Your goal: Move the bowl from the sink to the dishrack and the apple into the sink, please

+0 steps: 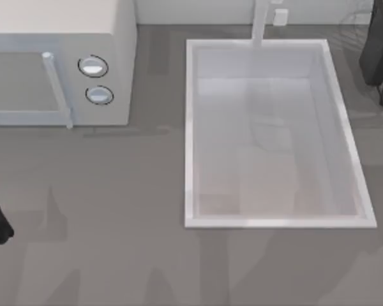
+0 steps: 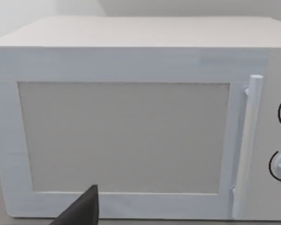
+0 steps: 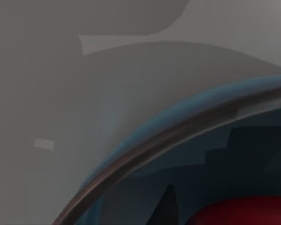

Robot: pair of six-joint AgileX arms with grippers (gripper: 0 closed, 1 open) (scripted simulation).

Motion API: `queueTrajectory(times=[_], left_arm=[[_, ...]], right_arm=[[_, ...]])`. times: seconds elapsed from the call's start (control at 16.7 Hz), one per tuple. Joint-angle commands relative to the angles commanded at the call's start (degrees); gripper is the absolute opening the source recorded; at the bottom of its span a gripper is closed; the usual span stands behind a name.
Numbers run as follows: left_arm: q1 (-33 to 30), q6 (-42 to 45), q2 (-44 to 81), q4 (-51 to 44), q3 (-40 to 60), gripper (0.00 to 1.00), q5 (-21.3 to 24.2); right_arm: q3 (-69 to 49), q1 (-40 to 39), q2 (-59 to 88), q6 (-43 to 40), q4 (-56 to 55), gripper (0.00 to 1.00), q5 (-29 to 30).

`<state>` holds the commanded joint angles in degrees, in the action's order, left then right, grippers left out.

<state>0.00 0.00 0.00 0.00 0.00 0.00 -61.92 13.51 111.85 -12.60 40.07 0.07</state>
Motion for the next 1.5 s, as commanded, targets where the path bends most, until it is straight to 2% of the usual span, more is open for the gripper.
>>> queueTrajectory(times=[0.54, 1.02, 1.08, 1.5], left_arm=[[0.00, 0.00, 0.00, 0.00, 0.00, 1.00, 0.00], [0.00, 0.00, 0.00, 0.00, 0.00, 1.00, 0.00], [0.00, 0.00, 0.00, 0.00, 0.00, 1.00, 0.00], [0.00, 0.00, 0.00, 0.00, 0.00, 1.00, 0.00]], right_arm=[[0.00, 0.00, 0.00, 0.00, 0.00, 0.02, 0.00], [0.00, 0.00, 0.00, 0.00, 0.00, 0.00, 0.00], [-1.14, 0.34, -4.78, -0.01, 3.75, 0.00, -0.76], [-7.47, 0.44, -7.12, -0.22, 13.07, 0.00, -0.64]])
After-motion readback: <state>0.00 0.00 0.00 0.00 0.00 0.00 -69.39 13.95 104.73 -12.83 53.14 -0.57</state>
